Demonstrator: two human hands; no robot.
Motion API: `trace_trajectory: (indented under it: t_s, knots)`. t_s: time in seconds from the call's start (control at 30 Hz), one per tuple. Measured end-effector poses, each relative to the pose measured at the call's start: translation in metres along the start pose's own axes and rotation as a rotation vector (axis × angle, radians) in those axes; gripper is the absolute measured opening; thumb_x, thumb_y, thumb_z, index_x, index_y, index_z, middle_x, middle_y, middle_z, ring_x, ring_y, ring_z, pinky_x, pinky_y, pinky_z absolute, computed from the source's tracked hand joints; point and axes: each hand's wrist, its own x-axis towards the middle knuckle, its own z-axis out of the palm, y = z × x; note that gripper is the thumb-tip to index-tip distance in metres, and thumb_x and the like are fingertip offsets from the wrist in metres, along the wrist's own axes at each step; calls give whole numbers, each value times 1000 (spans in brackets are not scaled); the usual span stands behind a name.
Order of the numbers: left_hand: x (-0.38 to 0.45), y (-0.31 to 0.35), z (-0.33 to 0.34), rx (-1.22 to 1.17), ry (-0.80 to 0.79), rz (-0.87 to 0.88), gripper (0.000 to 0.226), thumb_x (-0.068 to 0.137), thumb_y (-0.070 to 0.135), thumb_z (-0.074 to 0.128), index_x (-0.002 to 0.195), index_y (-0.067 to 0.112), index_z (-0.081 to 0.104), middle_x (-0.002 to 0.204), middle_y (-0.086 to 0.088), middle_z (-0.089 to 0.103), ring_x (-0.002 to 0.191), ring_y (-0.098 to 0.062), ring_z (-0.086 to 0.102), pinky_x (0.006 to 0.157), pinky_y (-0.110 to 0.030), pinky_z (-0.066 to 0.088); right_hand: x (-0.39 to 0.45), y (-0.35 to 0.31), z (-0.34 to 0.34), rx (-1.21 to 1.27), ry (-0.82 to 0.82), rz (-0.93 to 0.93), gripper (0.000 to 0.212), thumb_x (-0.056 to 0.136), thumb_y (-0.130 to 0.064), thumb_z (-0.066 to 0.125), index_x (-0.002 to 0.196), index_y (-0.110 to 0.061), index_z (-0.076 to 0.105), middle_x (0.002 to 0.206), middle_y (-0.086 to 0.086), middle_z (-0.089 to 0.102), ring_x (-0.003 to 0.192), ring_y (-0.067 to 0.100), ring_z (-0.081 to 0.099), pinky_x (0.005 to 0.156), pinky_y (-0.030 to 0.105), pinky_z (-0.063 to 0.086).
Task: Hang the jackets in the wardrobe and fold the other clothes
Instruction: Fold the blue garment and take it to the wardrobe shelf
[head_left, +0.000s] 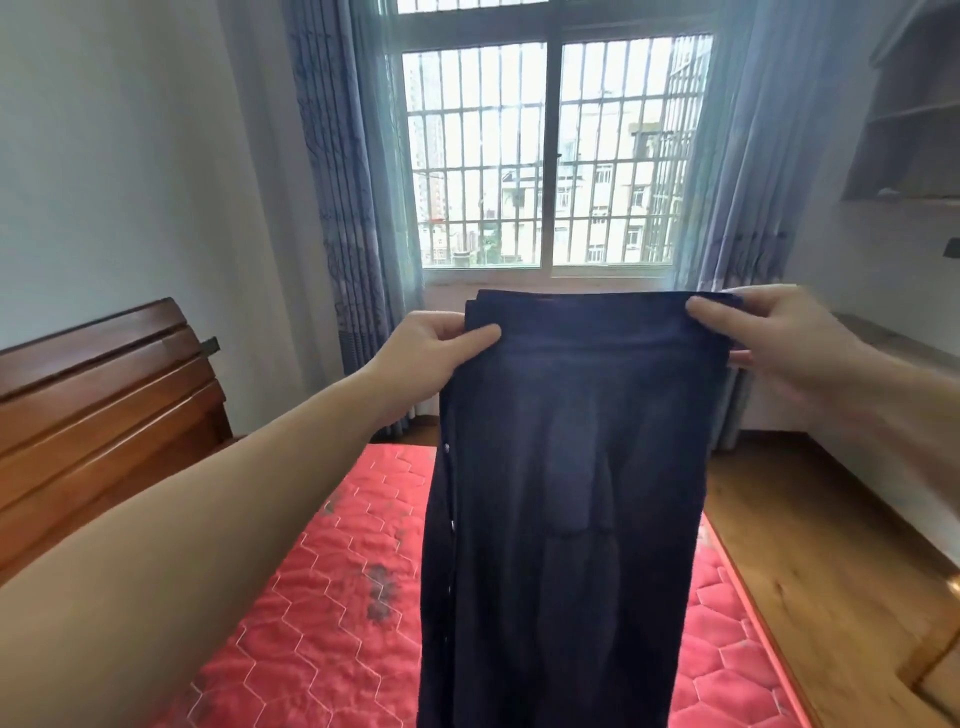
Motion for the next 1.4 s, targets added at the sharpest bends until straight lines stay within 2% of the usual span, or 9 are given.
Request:
trace_trajectory:
  t_s: [0.2,0.33,0.43,0.63,0.77,0.93,1.13,1.27,1.4]
  knots:
    - [-1,3,4,-73,106,31,18,93,23,65,99,10,75,90,-1,77,78,-9,71,67,-20,56,-9,12,27,96,72,28,20,97,-19,55,94,-6,68,69,-10,73,63,1,68,53,13,51]
    - [-5,-5,2,-71,-71,-63,8,89,18,68,95,15,73,86,1,76,76,-12,72,63,-21,55,-1,-9,22,-27,238,-70,26,98,-28,55,79,-16,67,61,-15,70,58,-1,66,51,13,50]
    - [-12,-14,7,99,-226,-168,5,85,8,71,87,12,72,70,7,73,60,-4,67,51,-13,49,-6,-10,14,-301,145,-95,29,95,-36,57,83,-15,72,75,-4,75,70,10,71,61,26,57]
    - [0,-19,13,90,-118,-109,15,87,14,71,102,11,74,93,-3,76,78,-12,72,65,-21,57,-18,-9,-4,-604,-69,46,56,61,-55,73,90,-7,75,81,4,76,81,20,73,77,42,59]
    - [13,-13,29,297,-47,-23,15,85,19,73,96,10,77,86,-4,77,78,-17,73,72,-33,60,-15,-7,2,-378,-60,357,26,85,-28,73,97,-6,66,75,13,75,61,27,72,50,30,56]
    - [24,-6,51,440,25,-54,20,77,28,70,85,11,76,77,-1,75,78,-17,72,77,-40,60,-12,-8,22,22,-84,663,10,92,-20,58,89,-11,62,63,9,68,49,20,66,51,33,59]
    - [26,4,67,376,18,-129,20,78,22,65,90,7,72,83,-9,75,77,-25,73,64,-45,62,-7,-13,48,230,-6,602,36,100,-19,38,70,-6,53,63,20,70,55,26,70,52,36,59]
    - [26,15,73,364,18,-107,19,80,20,62,93,9,71,86,-8,74,75,-24,73,56,-36,61,-2,-17,66,42,82,492,36,98,-18,35,72,-5,55,64,16,61,63,33,62,59,38,58]
    - [24,23,81,355,-18,-100,12,84,17,59,91,11,68,86,-9,72,72,-22,72,53,-33,59,5,-19,76,-63,121,441,25,92,-10,36,72,-7,51,62,10,46,45,20,41,61,39,56]
